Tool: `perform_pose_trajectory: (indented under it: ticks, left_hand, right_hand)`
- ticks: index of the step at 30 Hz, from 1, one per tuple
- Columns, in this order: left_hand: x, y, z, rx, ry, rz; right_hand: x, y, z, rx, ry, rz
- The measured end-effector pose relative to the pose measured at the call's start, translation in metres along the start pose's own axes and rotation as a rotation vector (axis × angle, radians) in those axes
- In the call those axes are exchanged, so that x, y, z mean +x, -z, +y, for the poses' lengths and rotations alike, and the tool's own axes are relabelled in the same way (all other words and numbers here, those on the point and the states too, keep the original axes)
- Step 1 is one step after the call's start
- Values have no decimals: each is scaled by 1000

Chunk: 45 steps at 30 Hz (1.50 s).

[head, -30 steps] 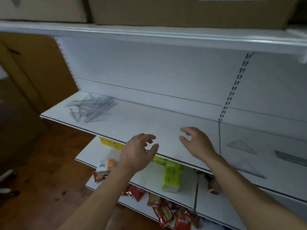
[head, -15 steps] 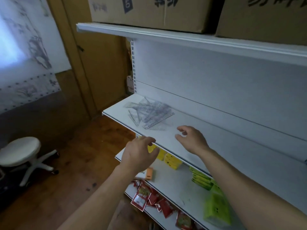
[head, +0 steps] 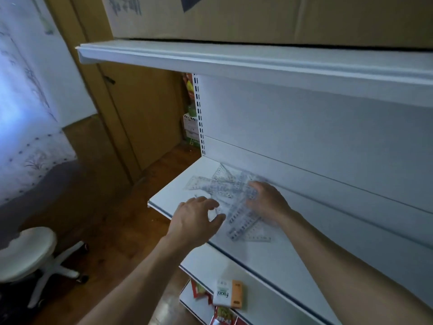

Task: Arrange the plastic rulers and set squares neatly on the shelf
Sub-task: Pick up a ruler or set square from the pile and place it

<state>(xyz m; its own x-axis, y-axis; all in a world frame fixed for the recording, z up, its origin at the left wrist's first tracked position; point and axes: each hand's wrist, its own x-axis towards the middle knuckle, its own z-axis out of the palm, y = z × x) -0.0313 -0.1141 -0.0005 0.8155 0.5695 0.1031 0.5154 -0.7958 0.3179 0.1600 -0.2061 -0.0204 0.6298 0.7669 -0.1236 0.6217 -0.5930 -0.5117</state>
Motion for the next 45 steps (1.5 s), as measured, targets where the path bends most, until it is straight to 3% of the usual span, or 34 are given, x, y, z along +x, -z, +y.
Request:
perform_pose_trajectory:
  ticks: [8,14,20,29,32,35,38,40,45]
  left_hand:
    - [51,-3,-42,-118,-55,-79]
    - [82,3,-76,-147,-153,-92]
    - [102,1,-99,-192,-262,-117]
    - [122,7,-105,-237,-396,-148]
    - [126,11,-100,-260,-423,-170]
    - [129,14,-94,-394,-355,-244]
    - [132,19,-83,-663,-205,-382]
    - [132,24,-74,-899,-82,-471]
    - [133,36,-62,-1404,188,-726]
  right_hand:
    - [44,-35,-19,-249,74,40]
    - [55,-55,-42,-317,-22,57]
    - [53,-49,-51,-150,-67,275]
    - [49,-43,-52,-235,-141,411]
    - [48,-34,-50,-50,-223,584]
    - [45,-24,-54,369,-338,681]
    - [38,-14,-66,723,-304,638]
    - [30,-11,-72,694,-257,627]
    - [8,-13,-80,314,-88,724]
